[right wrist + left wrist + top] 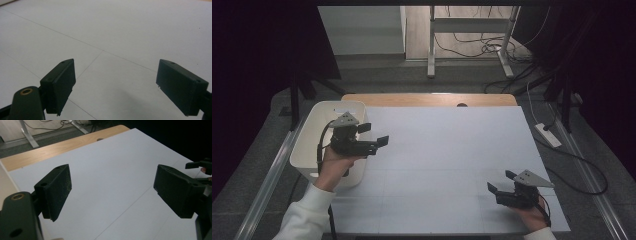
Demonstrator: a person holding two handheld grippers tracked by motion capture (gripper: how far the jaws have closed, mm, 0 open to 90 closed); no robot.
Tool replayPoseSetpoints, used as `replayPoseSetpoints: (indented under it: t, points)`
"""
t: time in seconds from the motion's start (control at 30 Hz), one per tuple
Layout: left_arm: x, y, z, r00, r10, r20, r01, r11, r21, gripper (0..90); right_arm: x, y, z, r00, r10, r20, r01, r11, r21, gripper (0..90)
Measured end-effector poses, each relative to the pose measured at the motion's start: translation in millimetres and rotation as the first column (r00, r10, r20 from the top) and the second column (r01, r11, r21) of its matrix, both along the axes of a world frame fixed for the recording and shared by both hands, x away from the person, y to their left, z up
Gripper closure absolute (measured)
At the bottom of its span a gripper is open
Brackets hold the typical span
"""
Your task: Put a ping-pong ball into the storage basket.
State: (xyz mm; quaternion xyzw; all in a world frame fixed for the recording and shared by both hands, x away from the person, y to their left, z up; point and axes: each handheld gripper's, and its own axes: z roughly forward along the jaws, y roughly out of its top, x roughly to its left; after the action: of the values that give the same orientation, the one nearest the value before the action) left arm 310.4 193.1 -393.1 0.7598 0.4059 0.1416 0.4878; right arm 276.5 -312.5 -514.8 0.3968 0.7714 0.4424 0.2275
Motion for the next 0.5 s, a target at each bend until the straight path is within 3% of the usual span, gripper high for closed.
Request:
replayPoseSetpoints:
  t: [0.5]
  points:
    - [-28.2,-26.9,-20.7,0.9965,-0.083,0.013,0.083,0.9966,0.005,15.7,-0.1,-0.3,-0.2,1.0,0.003,0.003,-0.003,1.0,-0.002,15.8]
